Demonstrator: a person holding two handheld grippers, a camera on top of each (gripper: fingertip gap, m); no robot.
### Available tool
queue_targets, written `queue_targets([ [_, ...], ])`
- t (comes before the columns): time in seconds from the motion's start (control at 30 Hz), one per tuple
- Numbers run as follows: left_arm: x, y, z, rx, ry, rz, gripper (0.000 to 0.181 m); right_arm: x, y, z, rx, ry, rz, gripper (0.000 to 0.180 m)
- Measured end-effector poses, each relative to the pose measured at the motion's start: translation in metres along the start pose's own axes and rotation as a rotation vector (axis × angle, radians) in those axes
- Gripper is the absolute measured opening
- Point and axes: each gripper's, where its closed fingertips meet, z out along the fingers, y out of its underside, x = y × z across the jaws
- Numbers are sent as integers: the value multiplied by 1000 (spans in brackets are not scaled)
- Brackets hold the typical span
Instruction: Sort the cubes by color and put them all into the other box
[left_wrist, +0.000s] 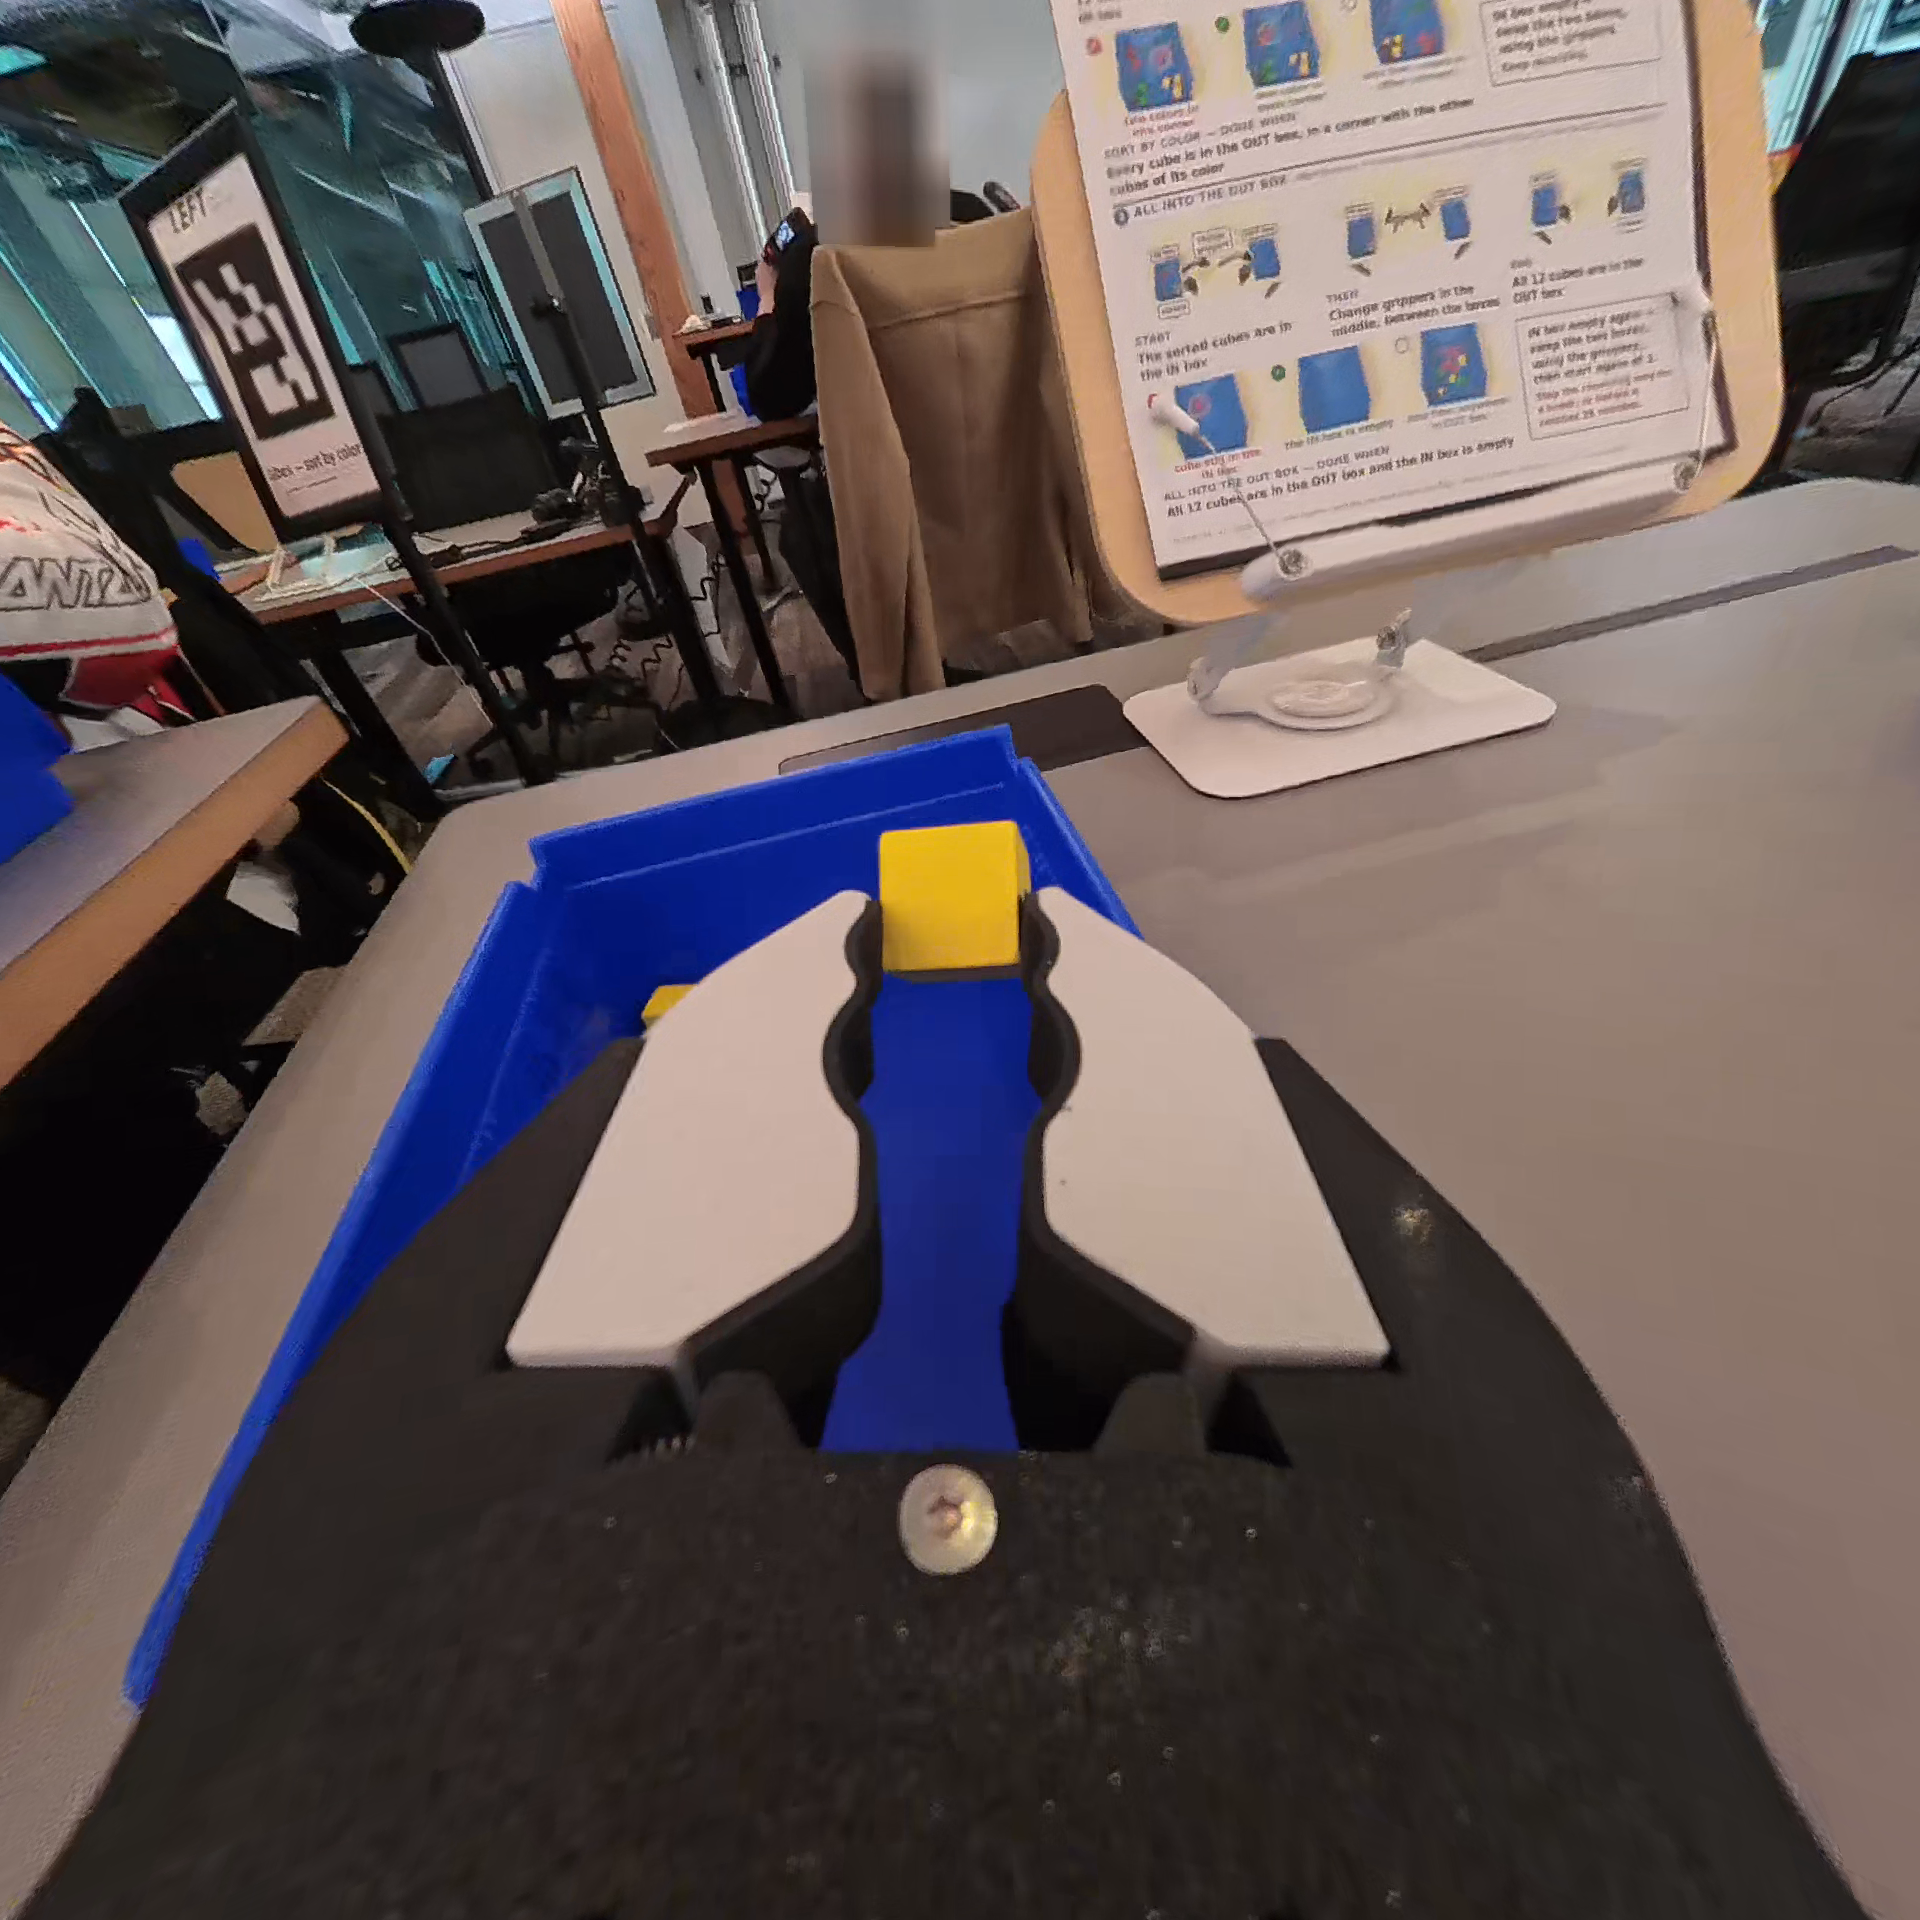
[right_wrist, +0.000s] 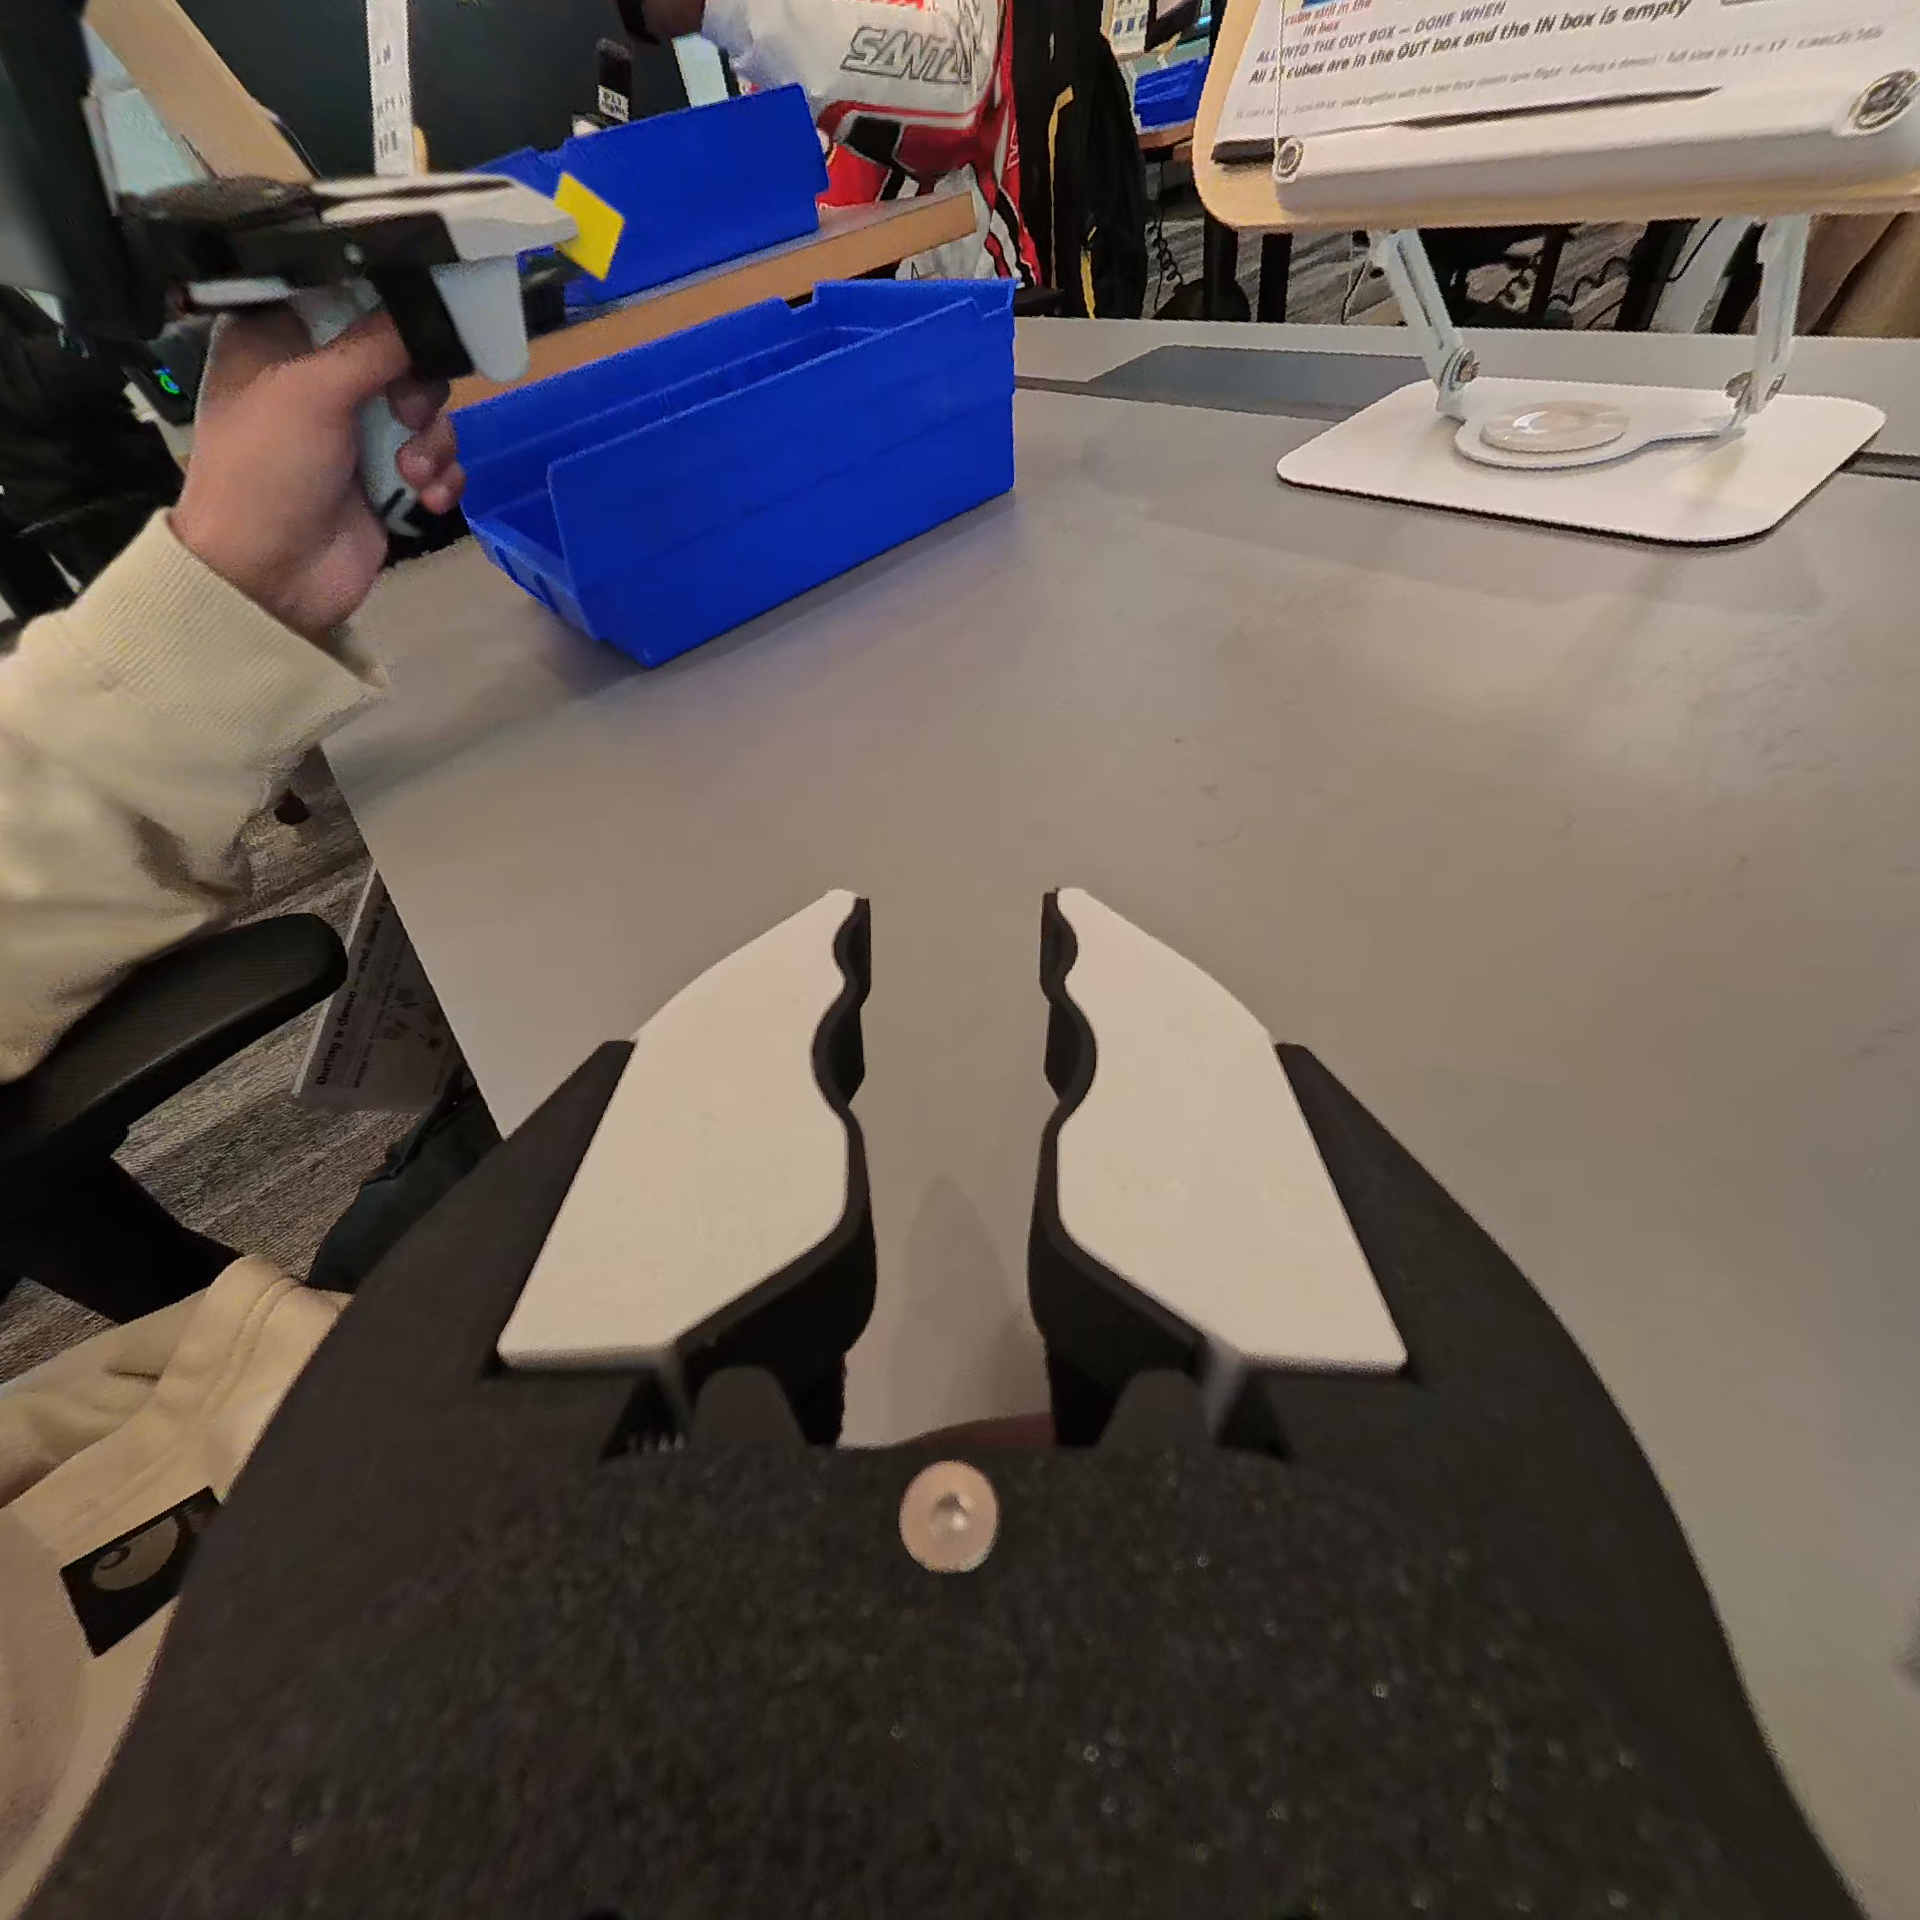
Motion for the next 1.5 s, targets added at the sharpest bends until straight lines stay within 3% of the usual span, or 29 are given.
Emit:
queue_targets([
  [0.17,7,10,-7,8,41,20,25,3,4,6,-13,-1,22,31],
  [0.27,30,-11,-5,85,211,-44,25,3,-7,12,11,-79,120,32],
  [0.37,80,-56,-8,224,522,-126,25,-4,-40,23,62,-304,381,36],
  [0.43,117,-86,-9,308,694,-132,25,-13,-78,27,144,-581,700,37],
  [0.5,162,-101,-7,326,855,-85,25,-16,-111,32,184,-854,1000,41],
  [0.57,204,-105,-3,335,949,-10,25,-23,-130,43,169,-1042,1122,46],
  [0.67,254,-103,-2,353,1037,64,25,-30,-133,67,125,-1079,1150,62],
  [0.77,285,-93,-2,354,1090,112,25,-28,-134,72,145,-1144,1203,63],
  [0.87,305,-77,1,327,1135,145,25,-18,-127,75,165,-1098,1183,62],
  [0.93,314,-67,4,310,1154,162,25,-16,-127,69,183,-1145,1166,30],
  [1.03,315,-55,8,249,1121,180,29,-11,-115,71,155,-1079,1122,29],
  [1.1,308,-49,10,200,1058,176,60,-3,-111,67,173,-1048,1124,29],
  [1.2,292,-27,2,44,969,152,76,4,-101,53,177,-960,1032,29],
  [1.37,254,26,-21,-199,707,-124,70,4,-59,36,113,-576,602,29],
  [1.5,236,48,-33,-211,597,-189,67,14,-34,22,113,-229,283,29],
])
